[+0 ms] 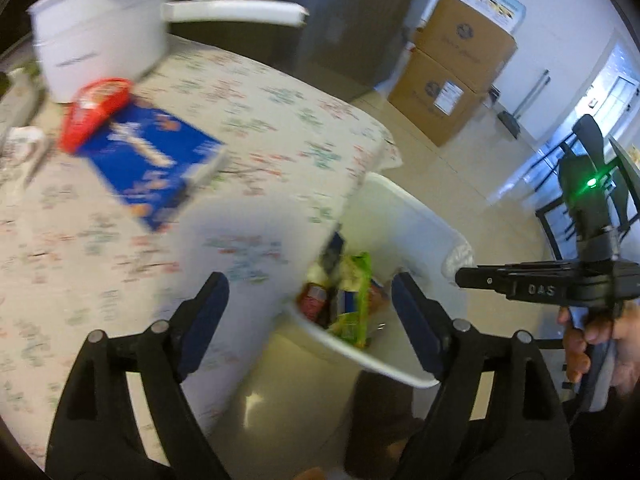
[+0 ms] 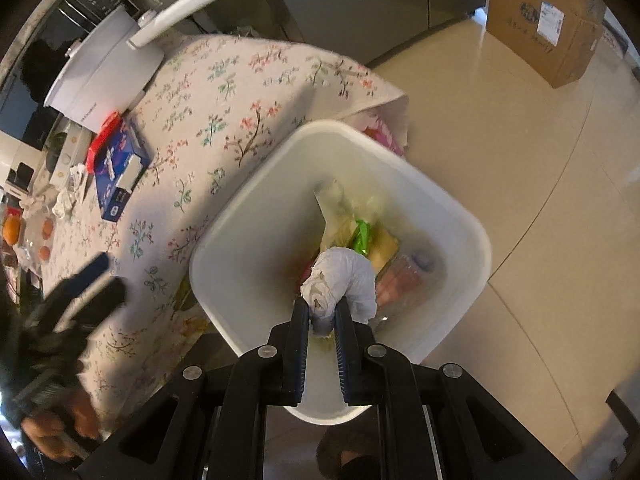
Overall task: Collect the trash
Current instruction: 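Carry the can and tissue over the white bin and open both tools, then grasp the crumpled white plastic bag with the left tool while the right tool grasps the red round lid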
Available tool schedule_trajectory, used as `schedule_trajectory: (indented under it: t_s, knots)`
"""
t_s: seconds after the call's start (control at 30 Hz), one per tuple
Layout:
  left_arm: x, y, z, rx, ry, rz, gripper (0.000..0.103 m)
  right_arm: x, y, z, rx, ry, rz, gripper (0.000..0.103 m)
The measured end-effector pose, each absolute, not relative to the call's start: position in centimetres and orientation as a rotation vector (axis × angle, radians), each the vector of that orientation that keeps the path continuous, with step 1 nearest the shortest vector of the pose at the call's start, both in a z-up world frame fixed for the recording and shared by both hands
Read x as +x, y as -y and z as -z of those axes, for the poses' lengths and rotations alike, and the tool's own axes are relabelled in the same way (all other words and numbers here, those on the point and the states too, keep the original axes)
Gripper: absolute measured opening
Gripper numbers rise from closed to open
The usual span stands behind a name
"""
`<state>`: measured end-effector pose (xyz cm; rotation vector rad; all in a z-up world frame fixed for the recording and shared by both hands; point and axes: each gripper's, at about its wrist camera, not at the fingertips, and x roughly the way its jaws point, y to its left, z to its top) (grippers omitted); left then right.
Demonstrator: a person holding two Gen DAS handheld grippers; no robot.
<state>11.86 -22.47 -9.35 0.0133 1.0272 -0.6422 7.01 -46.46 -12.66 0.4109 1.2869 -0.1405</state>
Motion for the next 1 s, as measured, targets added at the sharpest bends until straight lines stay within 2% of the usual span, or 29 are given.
schedule_trajectory:
  t_s: [0.1,0.2,0.23,0.27,0.33,0.77,1.0]
  knots:
    - [12.0,20.0,8.7,0.033,-1.012,0.598,0.087,7.6,45.9,13.0,0.407,-1.3,0.139,0.014]
    - [12.1,17.1,8.4,0.036,-1.012,0.538,0.091,8.1,45.4,13.3,0.414,-1.303,0.132,0.019]
    - [12.2,16.1,8.4,0.032,-1.018,0.518,0.092,8.1,45.4,13.3,0.42,-1.303,0.133,0.027]
    - [12.3,15.4,8.3,0.028,-1.021,0.505,0.094,8.2,45.3,13.3,0.426,-1.304,0.14,0.043]
    - [12.4,13.4,8.1,0.019,-1.016,0.472,0.094,8.3,45.0,12.7,0.432,-1.278,0.153,0.059]
    - [13.1,3.2,7.8,-0.044,-0.994,0.296,0.099,11.4,37.8,8.7,0.344,-1.175,0.081,0.071]
    - [16.1,-1.3,7.6,-0.034,-0.936,0.181,0.099,15.6,32.6,8.3,0.266,-1.155,0.02,0.073]
